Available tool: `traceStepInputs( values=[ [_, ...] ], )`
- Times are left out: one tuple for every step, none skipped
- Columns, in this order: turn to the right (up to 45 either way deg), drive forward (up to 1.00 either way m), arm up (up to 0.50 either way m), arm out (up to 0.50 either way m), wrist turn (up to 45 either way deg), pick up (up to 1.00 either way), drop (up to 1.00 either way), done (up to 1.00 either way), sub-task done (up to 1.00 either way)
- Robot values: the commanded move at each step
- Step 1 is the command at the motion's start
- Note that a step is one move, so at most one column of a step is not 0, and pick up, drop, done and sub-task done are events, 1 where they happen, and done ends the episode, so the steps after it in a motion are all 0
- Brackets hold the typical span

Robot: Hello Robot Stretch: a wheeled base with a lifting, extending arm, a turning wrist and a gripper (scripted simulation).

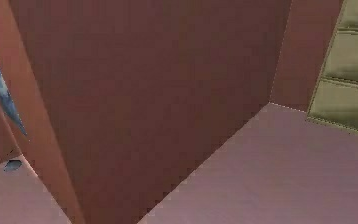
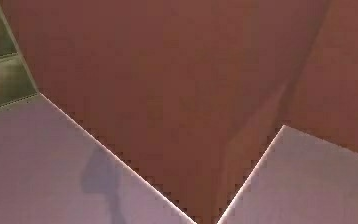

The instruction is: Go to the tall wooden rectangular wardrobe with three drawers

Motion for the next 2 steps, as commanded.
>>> traceStepInputs(
  values=[
    [42.0, 0.00, 0.00, 0.00, 0.0, 0.00, 0.00, 0.00, 0.00],
    [0.0, 1.00, 0.00, 0.00, 0.0, 0.00, 0.00, 0.00, 0.00]
  ],
)
